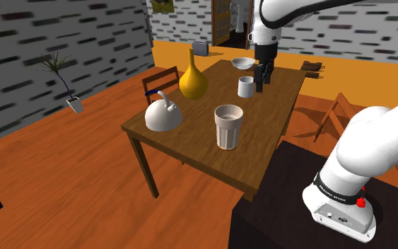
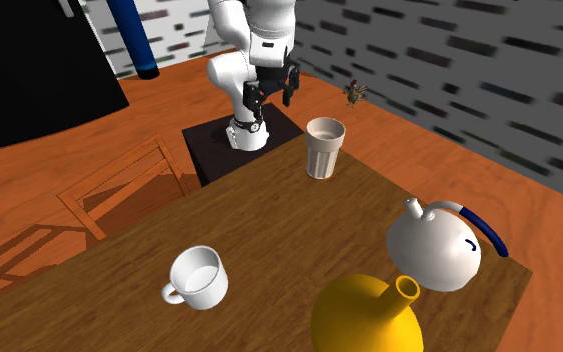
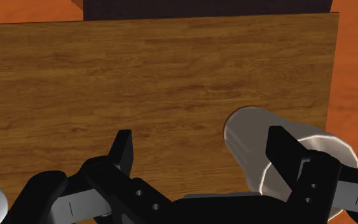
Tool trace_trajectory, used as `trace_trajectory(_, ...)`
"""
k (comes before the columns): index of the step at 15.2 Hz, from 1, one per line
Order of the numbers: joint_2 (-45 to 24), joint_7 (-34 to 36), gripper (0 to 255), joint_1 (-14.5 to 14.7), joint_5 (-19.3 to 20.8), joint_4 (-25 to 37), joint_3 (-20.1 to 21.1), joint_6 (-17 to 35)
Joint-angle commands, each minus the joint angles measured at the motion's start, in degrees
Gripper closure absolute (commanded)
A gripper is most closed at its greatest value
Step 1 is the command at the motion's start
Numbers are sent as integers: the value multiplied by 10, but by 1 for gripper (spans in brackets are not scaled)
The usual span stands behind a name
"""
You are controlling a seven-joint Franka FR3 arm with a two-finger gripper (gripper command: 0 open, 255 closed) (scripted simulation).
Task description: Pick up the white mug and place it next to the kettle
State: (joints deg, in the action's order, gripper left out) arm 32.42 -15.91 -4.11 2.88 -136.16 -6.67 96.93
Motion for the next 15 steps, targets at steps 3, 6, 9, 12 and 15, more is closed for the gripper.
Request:
trace_trajectory(3, -63, -35, 0, -11, 13, 26, -31, 52)
trace_trajectory(6, -115, -61, 0, -17, 15, 49, -53, 90)
trace_trajectory(9, -169, -89, 0, -23, 10, 80, -74, 125)
trace_trajectory(12, -226, -118, 0, -29, 0, 116, -93, 154)
trace_trajectory(15, -285, -149, 0, -36, -18, 159, -110, 178)
